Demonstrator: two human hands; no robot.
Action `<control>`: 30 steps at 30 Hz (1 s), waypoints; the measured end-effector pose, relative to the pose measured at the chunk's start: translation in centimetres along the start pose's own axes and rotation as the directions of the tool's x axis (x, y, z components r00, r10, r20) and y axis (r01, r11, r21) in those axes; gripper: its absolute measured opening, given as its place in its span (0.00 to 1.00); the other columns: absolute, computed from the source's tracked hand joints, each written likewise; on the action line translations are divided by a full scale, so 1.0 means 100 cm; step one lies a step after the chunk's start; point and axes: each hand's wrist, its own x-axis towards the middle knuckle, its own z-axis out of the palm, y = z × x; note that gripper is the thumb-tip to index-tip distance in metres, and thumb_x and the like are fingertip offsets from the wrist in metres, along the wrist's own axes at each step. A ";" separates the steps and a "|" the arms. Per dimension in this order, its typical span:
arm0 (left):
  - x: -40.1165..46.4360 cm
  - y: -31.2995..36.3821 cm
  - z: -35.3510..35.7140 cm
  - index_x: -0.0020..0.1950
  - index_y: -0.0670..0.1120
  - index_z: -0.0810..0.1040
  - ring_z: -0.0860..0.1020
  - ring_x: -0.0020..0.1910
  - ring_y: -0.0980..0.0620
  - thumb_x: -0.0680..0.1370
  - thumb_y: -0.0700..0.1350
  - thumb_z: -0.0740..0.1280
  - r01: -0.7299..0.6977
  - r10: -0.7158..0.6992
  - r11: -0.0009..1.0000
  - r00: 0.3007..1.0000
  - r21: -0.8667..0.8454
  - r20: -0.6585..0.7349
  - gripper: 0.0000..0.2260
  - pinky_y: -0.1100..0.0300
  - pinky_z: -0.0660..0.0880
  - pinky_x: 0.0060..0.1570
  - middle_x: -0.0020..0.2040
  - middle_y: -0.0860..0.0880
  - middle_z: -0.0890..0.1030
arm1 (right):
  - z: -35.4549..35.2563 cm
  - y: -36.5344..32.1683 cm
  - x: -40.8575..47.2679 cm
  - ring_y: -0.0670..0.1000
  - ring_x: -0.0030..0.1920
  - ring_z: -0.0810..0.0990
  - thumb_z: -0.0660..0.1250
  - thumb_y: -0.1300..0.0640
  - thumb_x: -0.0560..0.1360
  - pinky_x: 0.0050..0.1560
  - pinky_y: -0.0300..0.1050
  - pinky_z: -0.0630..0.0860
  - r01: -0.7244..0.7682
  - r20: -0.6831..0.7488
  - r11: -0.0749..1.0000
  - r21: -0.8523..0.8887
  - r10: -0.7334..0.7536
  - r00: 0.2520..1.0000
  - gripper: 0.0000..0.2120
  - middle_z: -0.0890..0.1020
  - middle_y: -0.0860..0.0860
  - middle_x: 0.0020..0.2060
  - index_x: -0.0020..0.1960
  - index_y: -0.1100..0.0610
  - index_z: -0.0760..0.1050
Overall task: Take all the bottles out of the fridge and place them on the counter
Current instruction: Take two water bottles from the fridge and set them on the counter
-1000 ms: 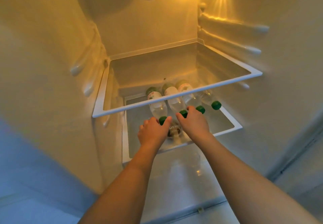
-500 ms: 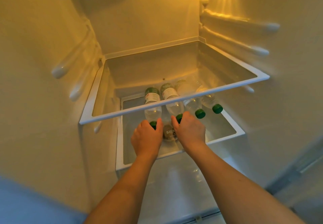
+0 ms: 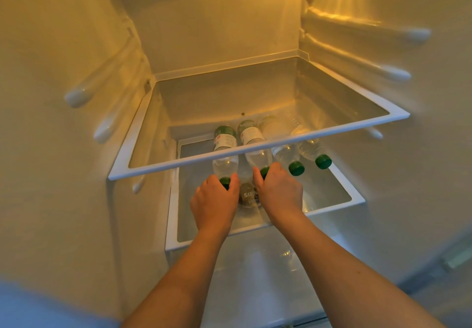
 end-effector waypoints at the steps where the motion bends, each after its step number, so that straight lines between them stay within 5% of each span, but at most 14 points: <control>1: 0.000 0.000 0.000 0.47 0.50 0.74 0.75 0.39 0.53 0.77 0.65 0.57 0.002 -0.002 1.000 1.000 0.001 -0.003 0.19 0.56 0.76 0.39 0.40 0.52 0.76 | 0.000 0.000 0.000 0.52 0.40 0.80 0.53 0.39 0.80 0.36 0.44 0.70 0.002 -0.003 1.000 0.007 -0.002 1.000 0.20 0.79 0.50 0.39 0.50 0.55 0.71; 14: 0.005 -0.004 0.004 0.43 0.49 0.74 0.76 0.38 0.50 0.77 0.65 0.56 -0.005 0.005 1.000 1.000 -0.015 -0.014 0.21 0.51 0.77 0.41 0.37 0.52 0.76 | -0.002 0.005 0.000 0.54 0.37 0.75 0.53 0.39 0.80 0.38 0.45 0.68 -0.054 -0.003 0.989 0.137 0.055 0.999 0.22 0.77 0.51 0.36 0.45 0.56 0.71; 21: -0.025 0.006 -0.034 0.45 0.45 0.76 0.74 0.41 0.46 0.79 0.61 0.56 0.122 -0.097 0.979 0.984 -0.164 0.148 0.21 0.54 0.69 0.41 0.41 0.47 0.77 | -0.032 0.006 -0.045 0.55 0.41 0.81 0.47 0.31 0.72 0.44 0.53 0.78 -0.262 0.090 0.818 0.513 0.252 0.963 0.32 0.81 0.53 0.38 0.42 0.56 0.75; 23: -0.042 0.013 -0.049 0.43 0.44 0.77 0.75 0.39 0.48 0.79 0.59 0.57 0.281 -0.190 0.848 0.953 -0.450 0.237 0.20 0.53 0.69 0.39 0.41 0.46 0.79 | -0.044 0.001 -0.060 0.56 0.41 0.81 0.47 0.30 0.70 0.46 0.57 0.79 -0.319 0.111 0.758 0.568 0.314 0.943 0.31 0.82 0.54 0.39 0.43 0.55 0.75; 25: -0.059 0.020 -0.066 0.46 0.43 0.77 0.74 0.39 0.49 0.79 0.57 0.59 0.459 -0.284 0.597 0.888 -0.657 0.362 0.18 0.54 0.70 0.41 0.42 0.45 0.79 | -0.057 -0.003 -0.075 0.56 0.41 0.82 0.48 0.31 0.70 0.45 0.59 0.80 -0.353 0.122 0.710 0.610 0.356 0.926 0.29 0.82 0.54 0.39 0.42 0.54 0.74; 27: -0.075 0.020 -0.082 0.49 0.42 0.76 0.74 0.40 0.49 0.78 0.56 0.60 0.542 -0.326 0.460 0.840 -0.703 0.434 0.17 0.56 0.71 0.41 0.43 0.46 0.79 | -0.073 -0.005 -0.092 0.56 0.40 0.82 0.49 0.33 0.71 0.44 0.59 0.80 -0.378 0.133 0.666 0.643 0.389 0.912 0.27 0.83 0.53 0.36 0.41 0.54 0.74; 30: -0.102 0.007 -0.108 0.49 0.42 0.77 0.72 0.36 0.51 0.78 0.56 0.61 0.574 -0.356 0.389 0.815 -0.721 0.457 0.17 0.58 0.70 0.36 0.39 0.46 0.78 | -0.090 -0.005 -0.125 0.56 0.39 0.81 0.49 0.33 0.71 0.43 0.56 0.80 -0.381 0.120 0.673 0.635 0.401 0.908 0.30 0.83 0.53 0.35 0.44 0.56 0.77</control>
